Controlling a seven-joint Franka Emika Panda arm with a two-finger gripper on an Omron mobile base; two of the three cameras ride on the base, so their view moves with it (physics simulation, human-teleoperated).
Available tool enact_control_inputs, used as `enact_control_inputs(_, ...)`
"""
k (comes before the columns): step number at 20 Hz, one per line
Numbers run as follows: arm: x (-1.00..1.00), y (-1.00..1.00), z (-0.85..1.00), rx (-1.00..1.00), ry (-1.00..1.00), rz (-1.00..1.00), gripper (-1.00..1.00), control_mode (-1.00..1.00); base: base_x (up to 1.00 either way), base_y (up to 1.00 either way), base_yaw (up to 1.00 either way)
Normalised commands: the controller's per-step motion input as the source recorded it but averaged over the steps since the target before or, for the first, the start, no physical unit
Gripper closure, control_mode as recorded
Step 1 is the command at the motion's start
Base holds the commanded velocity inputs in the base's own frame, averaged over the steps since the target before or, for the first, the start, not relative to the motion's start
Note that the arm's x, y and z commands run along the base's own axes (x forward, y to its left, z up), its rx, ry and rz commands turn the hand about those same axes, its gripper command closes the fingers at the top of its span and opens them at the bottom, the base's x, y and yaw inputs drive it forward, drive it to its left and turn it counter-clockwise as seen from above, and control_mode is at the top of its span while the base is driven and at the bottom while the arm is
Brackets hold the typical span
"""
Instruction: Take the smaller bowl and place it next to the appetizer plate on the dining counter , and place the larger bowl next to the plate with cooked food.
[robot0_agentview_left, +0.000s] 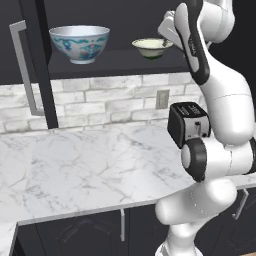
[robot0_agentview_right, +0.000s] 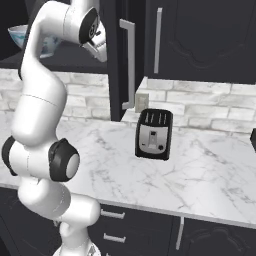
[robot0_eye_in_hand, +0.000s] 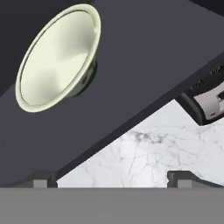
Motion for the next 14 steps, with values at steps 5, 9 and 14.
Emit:
enact_control_inputs(5,0.11,0.12,-0.46,0.03,-0.19,0.0,-1.0,-1.0,0.0,0.0,0.0)
enact_control_inputs(9,0.21,0.14,-0.43,0.0,-0.11,-0.01,-1.0,-1.0,0.0,0.0,0.0)
enact_control_inputs(14,0.37,0.0,-0.02,0.07,-0.2,-0.11,-1.0,-1.0,0.0,0.0,0.0)
